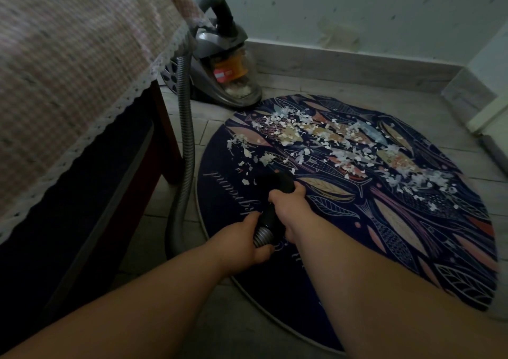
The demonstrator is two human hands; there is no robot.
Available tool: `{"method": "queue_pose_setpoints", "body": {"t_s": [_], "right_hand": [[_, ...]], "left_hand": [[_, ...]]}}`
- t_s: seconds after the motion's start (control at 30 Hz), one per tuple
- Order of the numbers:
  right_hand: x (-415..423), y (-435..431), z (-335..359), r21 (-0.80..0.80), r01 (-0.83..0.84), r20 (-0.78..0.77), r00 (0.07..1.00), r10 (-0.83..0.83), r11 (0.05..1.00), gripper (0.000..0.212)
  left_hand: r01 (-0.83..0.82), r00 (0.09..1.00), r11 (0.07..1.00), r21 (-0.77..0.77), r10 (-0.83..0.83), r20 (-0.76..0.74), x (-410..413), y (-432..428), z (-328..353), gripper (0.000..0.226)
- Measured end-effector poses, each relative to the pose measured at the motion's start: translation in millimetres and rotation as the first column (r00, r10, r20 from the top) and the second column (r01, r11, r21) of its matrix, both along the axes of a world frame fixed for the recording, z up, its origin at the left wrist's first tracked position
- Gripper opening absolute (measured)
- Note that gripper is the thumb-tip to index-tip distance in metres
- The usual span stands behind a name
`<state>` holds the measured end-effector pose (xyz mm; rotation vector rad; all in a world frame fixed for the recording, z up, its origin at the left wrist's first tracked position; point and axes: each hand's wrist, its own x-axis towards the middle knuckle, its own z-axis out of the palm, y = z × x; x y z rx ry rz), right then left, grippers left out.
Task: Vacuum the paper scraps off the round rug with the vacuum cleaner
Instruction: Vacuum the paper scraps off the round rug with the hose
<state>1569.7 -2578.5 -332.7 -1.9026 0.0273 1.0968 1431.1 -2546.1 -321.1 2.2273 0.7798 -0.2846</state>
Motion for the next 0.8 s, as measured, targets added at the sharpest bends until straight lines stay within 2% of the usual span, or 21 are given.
{"method": "queue_pose_setpoints", "body": {"t_s": [0.23,0.4,0.8], "right_hand": [[-8.5,2.3,2.5,-0.009,-0.031,-0.032,0.999,0.031,0.999,0.085],[-13.4,4.3,2.6,0.041,-0.060,-0.099,0.993,0.063,0.997,0.084],[19.5,2.9,3.3,0.045,-0.023,-0.037,0.999,0.024,0.999,0.085]], "left_hand": [[-0.023,1.000,0.999,0.049,0.024,-0.012,-9.0,0.2,1.9,0.076],[-0.058,0.998,0.998,0.025,0.059,-0.018,-13.5,1.8,5.6,0.074],[-0.036,0.999,0.999,-0.039,0.036,0.021,19.6,4.7,-5.9,0.070]]}}
